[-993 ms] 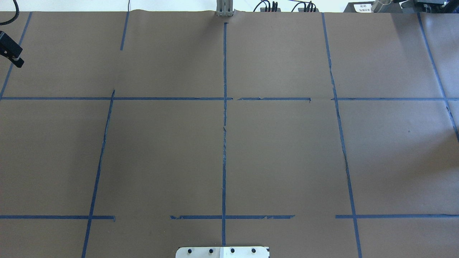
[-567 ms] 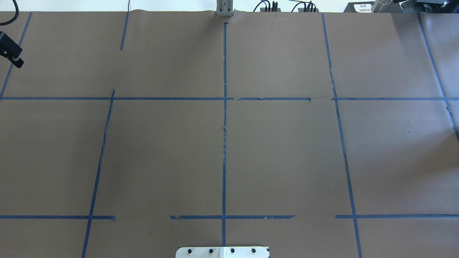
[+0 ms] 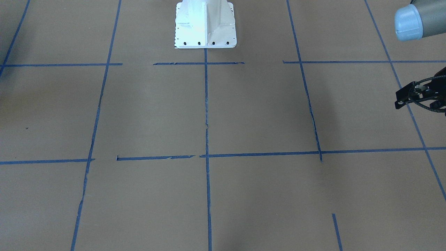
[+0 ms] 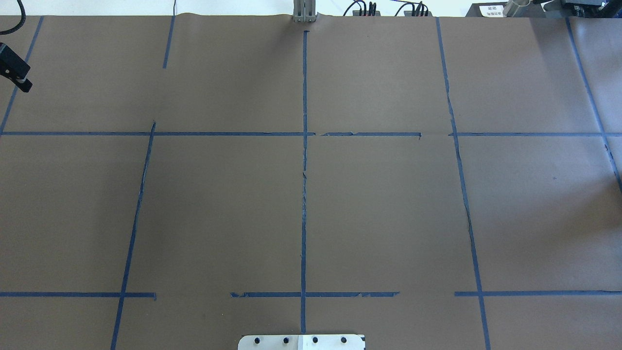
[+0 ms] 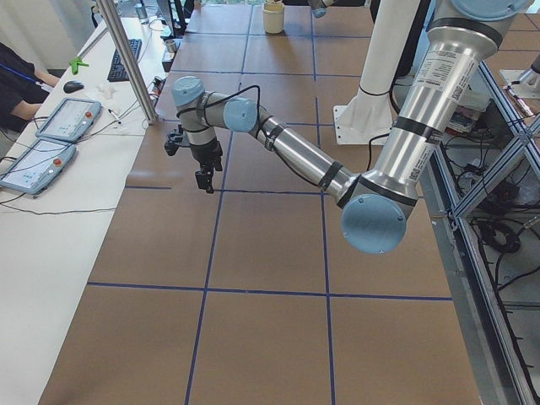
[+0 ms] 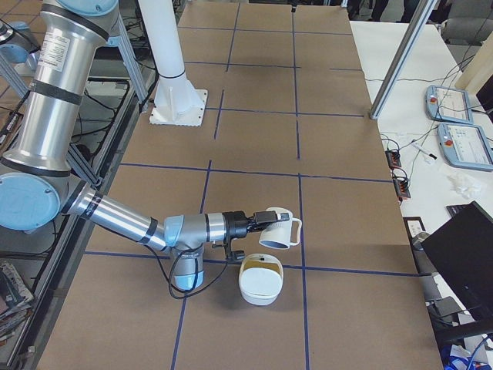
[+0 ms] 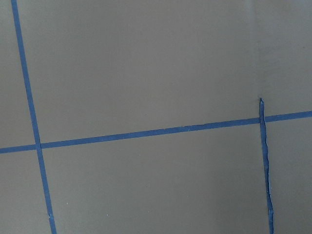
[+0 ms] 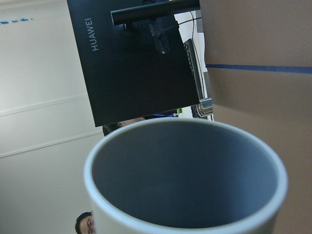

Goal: Left arm hands cup to right arm to dump lemon

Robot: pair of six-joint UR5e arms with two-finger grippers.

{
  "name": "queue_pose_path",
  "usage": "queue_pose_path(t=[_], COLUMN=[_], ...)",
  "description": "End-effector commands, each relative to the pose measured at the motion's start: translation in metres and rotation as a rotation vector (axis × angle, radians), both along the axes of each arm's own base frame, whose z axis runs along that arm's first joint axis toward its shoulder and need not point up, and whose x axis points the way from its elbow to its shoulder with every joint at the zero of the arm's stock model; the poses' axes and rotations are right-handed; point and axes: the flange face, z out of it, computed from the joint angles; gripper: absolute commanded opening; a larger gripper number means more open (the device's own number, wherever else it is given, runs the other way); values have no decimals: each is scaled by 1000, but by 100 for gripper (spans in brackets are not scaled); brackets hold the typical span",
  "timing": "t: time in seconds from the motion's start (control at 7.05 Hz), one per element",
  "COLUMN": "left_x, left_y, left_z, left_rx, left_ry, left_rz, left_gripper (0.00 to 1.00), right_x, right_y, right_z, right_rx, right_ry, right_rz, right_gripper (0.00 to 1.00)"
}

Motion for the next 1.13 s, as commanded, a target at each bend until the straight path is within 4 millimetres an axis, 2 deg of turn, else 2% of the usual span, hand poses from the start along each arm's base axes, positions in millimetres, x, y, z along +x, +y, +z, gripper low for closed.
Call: queue_pose_path(t=[0.0,0.28,0.43,0.57,0.85,0.99], left_x=[0,0,0,0,0,0], left_y=[0,0,0,0,0,0], left_z=[-1,-1,-1,-1,-1,-1], left_rx=[1,2,1,1,2,2], left_ry=[1,2,1,1,2,2], left_rz=[0,0,0,0,0,0], left_gripper=[100,100,100,100,100,100], right_x=[-15,-40,-64,-79,-106,-133], right_y=[-24,-50,-56,-65,-74,-96], right_z=[-58,-118,-127,-127,-131,-147], right_rx=[-25,-38,-3,15,137,166], right_ry=[179,389,504,642,888,996], right_rz=[-38,-103,-160,-209,-303,-338], right_gripper=[3,3,7,8,5,2])
